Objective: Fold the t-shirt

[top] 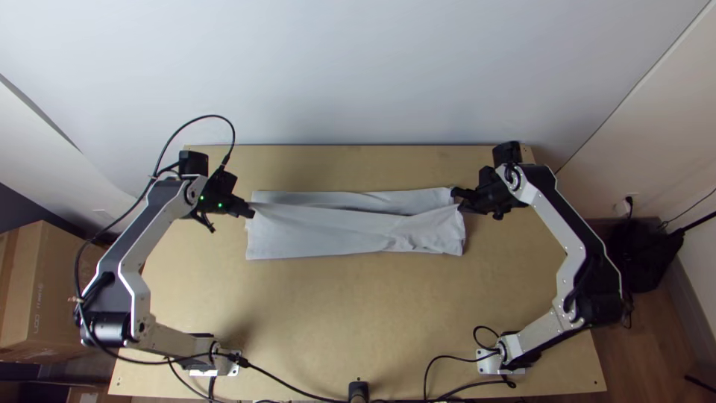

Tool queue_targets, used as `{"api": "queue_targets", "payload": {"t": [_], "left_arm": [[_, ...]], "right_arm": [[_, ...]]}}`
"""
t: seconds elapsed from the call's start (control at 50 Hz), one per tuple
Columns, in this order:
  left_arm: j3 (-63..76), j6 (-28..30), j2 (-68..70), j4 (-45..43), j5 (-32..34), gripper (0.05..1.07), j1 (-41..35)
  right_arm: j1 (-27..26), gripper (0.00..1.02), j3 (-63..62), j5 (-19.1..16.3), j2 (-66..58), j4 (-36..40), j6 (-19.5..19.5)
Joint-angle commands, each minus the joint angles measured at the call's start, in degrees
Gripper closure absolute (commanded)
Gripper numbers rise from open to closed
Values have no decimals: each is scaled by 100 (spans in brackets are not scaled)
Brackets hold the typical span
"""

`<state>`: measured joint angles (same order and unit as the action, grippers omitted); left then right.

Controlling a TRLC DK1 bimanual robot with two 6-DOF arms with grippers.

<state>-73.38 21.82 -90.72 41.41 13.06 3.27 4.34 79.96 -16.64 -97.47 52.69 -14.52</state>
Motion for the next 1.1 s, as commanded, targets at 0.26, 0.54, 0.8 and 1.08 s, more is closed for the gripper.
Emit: {"api": "queue_targets", "payload": {"t": [0.26,0.54,0.8,1.08], "left_arm": [[-1345,-29,-1466,-36,56,104,69],[-1670,-574,-1545,43,513,10,262],[-1653,-846,-1220,728,2016,10,1185],[-756,-627,-1563,781,3080,10,1791]], "right_arm": [[146,100,1707,293,-1828,-171,-182],[41,3,2164,1163,-1529,-830,-912],[-645,3,1830,522,272,-751,-938],[-1629,3,2454,-2106,879,602,-1606]]}}
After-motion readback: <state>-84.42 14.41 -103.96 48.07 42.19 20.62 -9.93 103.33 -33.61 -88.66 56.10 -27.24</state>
